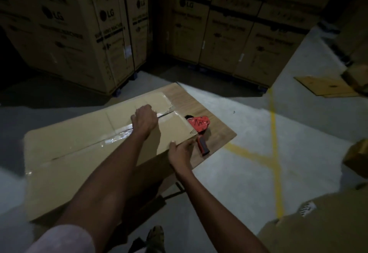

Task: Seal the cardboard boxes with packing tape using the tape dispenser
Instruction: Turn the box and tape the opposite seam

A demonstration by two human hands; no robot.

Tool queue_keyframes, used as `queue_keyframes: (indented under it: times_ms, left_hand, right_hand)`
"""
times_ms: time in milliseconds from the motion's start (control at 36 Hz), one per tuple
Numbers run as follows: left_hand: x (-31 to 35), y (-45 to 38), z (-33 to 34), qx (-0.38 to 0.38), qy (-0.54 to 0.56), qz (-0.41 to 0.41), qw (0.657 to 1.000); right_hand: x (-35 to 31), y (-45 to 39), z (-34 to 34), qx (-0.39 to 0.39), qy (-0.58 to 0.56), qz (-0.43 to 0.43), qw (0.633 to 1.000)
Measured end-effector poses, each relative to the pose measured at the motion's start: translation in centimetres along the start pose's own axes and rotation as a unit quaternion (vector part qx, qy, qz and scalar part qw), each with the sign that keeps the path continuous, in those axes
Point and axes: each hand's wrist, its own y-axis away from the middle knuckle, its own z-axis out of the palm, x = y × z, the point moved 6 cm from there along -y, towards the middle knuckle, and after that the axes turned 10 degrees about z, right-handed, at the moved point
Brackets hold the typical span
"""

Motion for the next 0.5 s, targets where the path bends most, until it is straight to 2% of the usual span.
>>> queue_keyframes:
  times_ms: [111, 250, 361, 417, 500]
  left_hand:
    - [-4.1, 2.8, -3.2, 0.02, -0.005, -0.008, 1.0]
    - [-12.7, 5.9, -7.7, 0.038, -0.062, -0.037, 0.997]
    - [-20.0, 8.2, -10.9, 0.011, -0.082, -0.073, 0.994]
    - [-22.6, 9.0, -12.4, -0.008, -0.079, -0.081, 0.994]
    - [-25.8, 9.3, -14.7, -0.022, -0.093, -0.08, 0.992]
  right_hand:
    - [-0.5, 4.3, 4.3, -0.081, -0.038, 0.008, 0.996]
    - [-0.4, 9.0, 9.3, -0.122, -0.051, -0.003, 0.991]
    - [-0.5, 11.2, 12.7, -0.097, -0.074, -0.01, 0.993]
    - [-0.6, 11.4, 14.1, -0.064, -0.075, -0.021, 0.995]
    - [-0.9, 11.1, 16.4, -0.057, -0.052, -0.043, 0.996]
